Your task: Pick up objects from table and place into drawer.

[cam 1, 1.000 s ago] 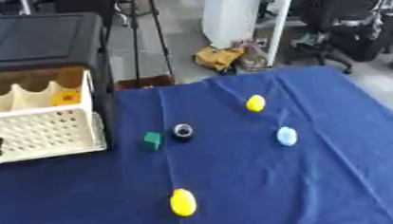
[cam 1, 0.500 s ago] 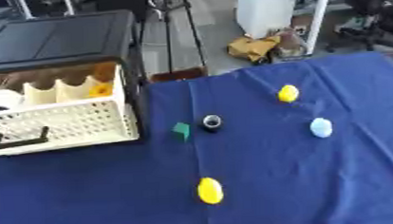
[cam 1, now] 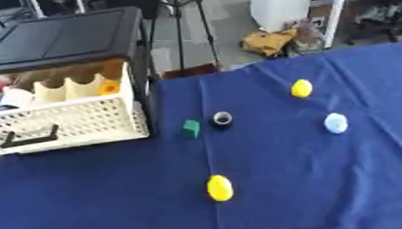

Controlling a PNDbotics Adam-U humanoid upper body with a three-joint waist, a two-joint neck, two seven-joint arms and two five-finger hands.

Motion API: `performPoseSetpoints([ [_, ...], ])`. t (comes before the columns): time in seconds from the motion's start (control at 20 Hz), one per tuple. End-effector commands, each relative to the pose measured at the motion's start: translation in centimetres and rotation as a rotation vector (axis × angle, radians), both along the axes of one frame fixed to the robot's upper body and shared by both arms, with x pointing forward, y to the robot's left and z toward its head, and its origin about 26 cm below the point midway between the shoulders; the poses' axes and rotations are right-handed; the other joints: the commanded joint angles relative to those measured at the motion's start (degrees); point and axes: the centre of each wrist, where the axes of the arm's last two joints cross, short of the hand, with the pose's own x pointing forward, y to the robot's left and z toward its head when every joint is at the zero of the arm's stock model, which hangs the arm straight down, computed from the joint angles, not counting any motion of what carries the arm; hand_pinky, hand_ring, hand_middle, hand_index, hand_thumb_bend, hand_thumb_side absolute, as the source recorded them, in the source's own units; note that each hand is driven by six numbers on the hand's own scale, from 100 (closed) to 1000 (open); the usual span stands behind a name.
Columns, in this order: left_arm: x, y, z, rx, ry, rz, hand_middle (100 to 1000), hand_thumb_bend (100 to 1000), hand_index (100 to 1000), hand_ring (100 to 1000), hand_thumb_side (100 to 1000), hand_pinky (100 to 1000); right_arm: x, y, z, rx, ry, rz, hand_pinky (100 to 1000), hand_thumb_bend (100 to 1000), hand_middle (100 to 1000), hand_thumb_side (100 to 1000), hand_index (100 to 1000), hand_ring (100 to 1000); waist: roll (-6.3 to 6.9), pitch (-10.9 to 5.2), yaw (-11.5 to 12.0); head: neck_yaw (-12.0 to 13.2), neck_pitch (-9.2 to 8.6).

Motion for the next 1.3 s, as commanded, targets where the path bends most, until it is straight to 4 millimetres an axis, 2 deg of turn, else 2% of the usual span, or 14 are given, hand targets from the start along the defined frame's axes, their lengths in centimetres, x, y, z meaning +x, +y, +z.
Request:
performPoseSetpoints([
  [0.05,-0.5,0.2,0.9,0.203,0.083,0.064,800,100,941,606,1000,464,-0.1,0.3,0.1,-0.042,-0.012,-0.001,712,100,640,1000,849,869,0.05,-1.26,-0.2,1.3,0.83],
  [0.25,-0.5,0.1,0.3,0.33,0.227,0.113,741,100,952,585,1000,450,0.2,0.5,-0.7,-0.055,0.009,0.011,720,100,631,1000,851,874,0.56,-1.31,-0.8,2.0,1.07],
  [0.5,-0.4,-0.4,0.3,0.399,0.3,0.127,745,100,947,582,1000,451,0.5,0.7,-1.4,-0.059,0.036,0.021,731,100,625,1000,856,881,1.21,-1.24,-1.7,3.6,1.62],
  [0.85,-0.2,-1.4,1.4,0.375,0.331,0.168,733,100,964,559,1000,423,0.9,1.0,-2.1,-0.069,0.073,0.034,745,100,614,1000,859,888,1.64,-1.12,-2.3,6.1,2.17],
  [1.3,0.0,-2.8,3.6,0.329,0.339,0.235,744,100,919,558,1000,420,1.2,1.4,-2.8,-0.071,0.11,0.055,755,100,613,1000,861,892,2.37,-1.2,-3.6,7.9,2.7],
])
